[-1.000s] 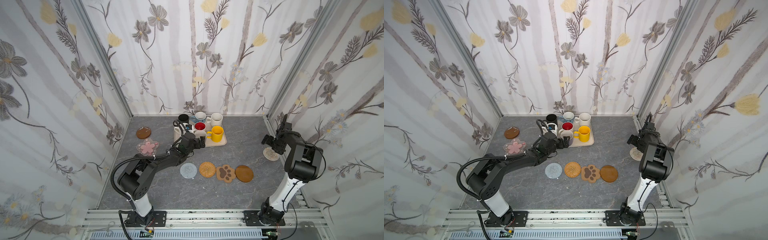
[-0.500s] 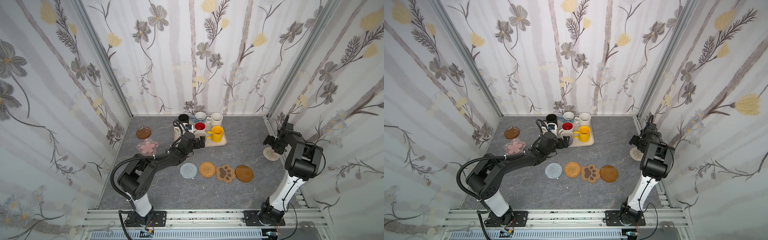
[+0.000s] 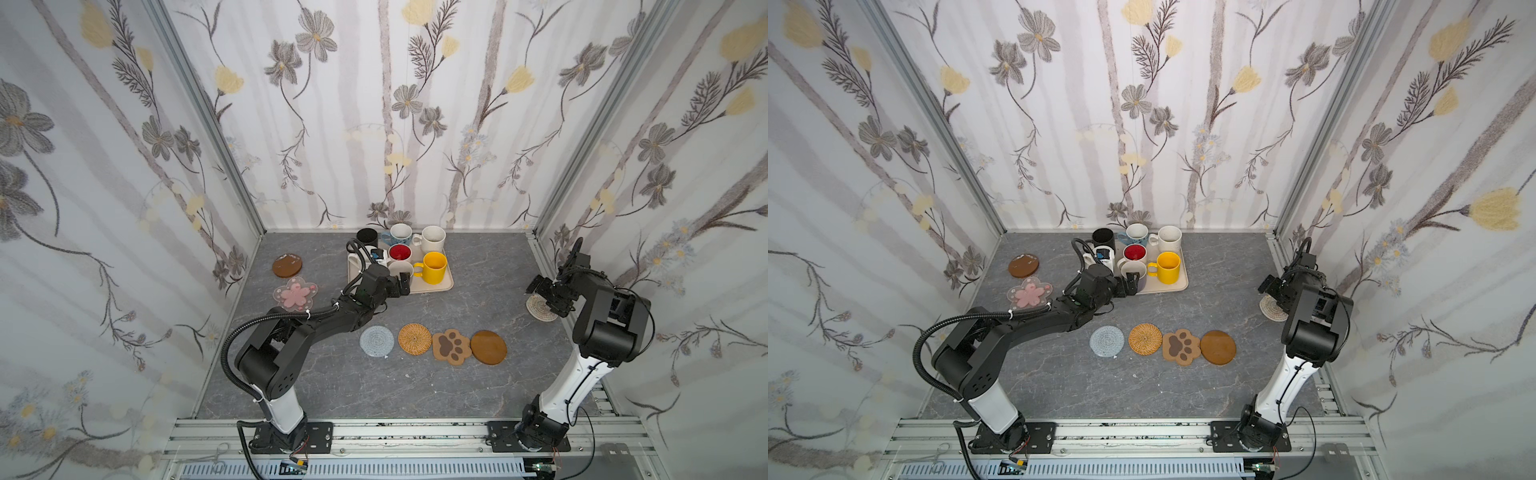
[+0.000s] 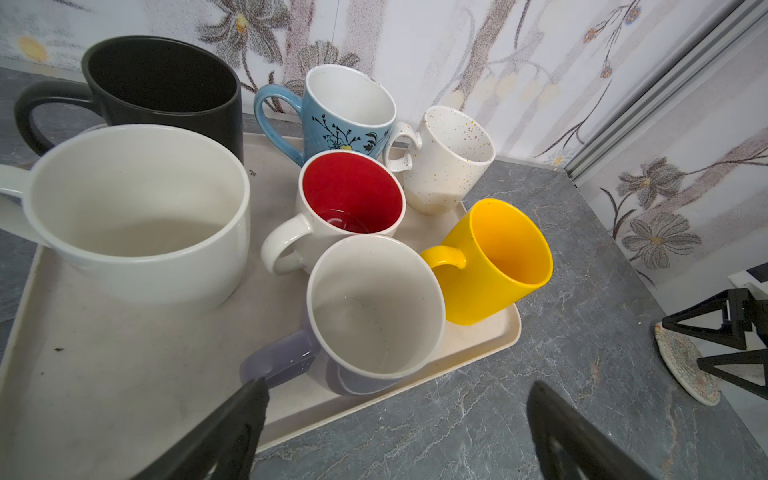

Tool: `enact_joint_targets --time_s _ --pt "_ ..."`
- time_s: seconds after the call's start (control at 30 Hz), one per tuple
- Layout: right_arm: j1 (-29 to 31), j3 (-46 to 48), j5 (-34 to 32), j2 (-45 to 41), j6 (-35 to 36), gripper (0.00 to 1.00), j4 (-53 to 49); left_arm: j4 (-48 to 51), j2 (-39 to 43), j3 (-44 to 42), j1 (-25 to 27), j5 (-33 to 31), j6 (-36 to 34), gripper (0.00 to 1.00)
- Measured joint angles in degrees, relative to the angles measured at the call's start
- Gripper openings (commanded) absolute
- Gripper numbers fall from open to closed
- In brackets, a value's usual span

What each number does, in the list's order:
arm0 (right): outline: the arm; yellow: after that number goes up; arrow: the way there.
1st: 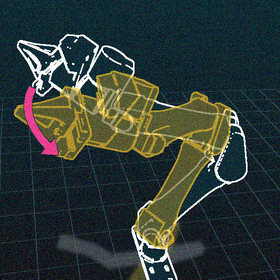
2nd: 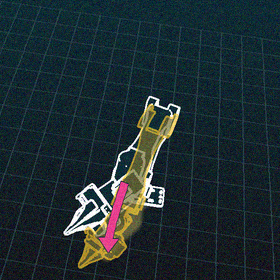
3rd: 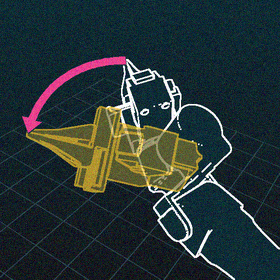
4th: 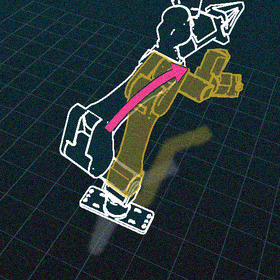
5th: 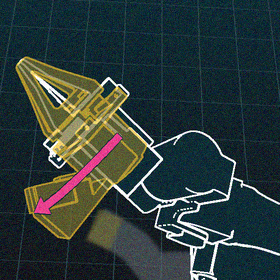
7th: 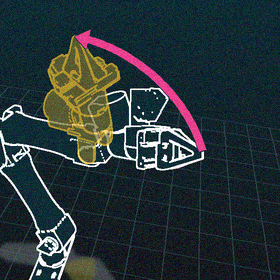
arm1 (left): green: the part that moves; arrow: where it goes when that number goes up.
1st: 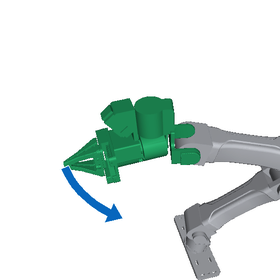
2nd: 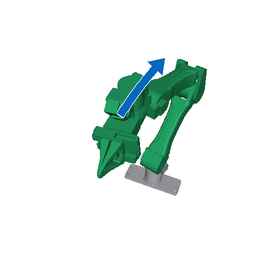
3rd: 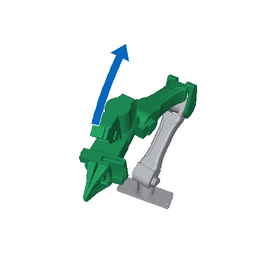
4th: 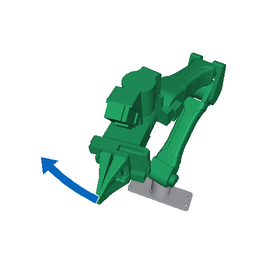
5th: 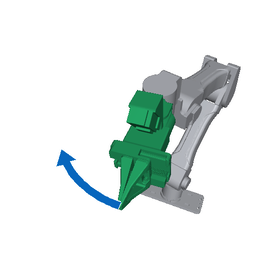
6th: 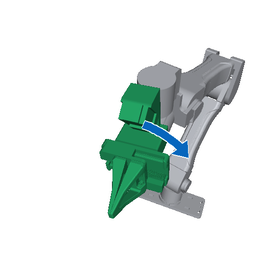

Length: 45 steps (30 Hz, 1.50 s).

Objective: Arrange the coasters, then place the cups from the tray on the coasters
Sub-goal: 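Move the right gripper over the colourful woven coaster near the wall, then drag the woven coaster beside the brown wooden coaster with the right gripper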

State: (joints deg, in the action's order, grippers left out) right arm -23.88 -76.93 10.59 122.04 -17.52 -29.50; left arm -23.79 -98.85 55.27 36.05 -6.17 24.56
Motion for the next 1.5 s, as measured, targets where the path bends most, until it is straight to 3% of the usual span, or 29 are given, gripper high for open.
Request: enact_joint_targets --time_s 0.5,0.83,1.5 --pt "2.58 6.12 0.61 -3.72 1.18 1.0 4.15 0.0 0.02 0.0 0.0 0.0 0.57 1.0" --pt "7.58 12.92 -3.19 -8.66 1.57 1.0 4.63 0.02 0.07 -0.26 0.0 -0.04 1.2 1.0" --pt "10.32 29.2 -9.18 -19.47 1.88 1.0 10.6 0.0 0.11 -0.94 -0.09 -0.72 2.05 1.0"
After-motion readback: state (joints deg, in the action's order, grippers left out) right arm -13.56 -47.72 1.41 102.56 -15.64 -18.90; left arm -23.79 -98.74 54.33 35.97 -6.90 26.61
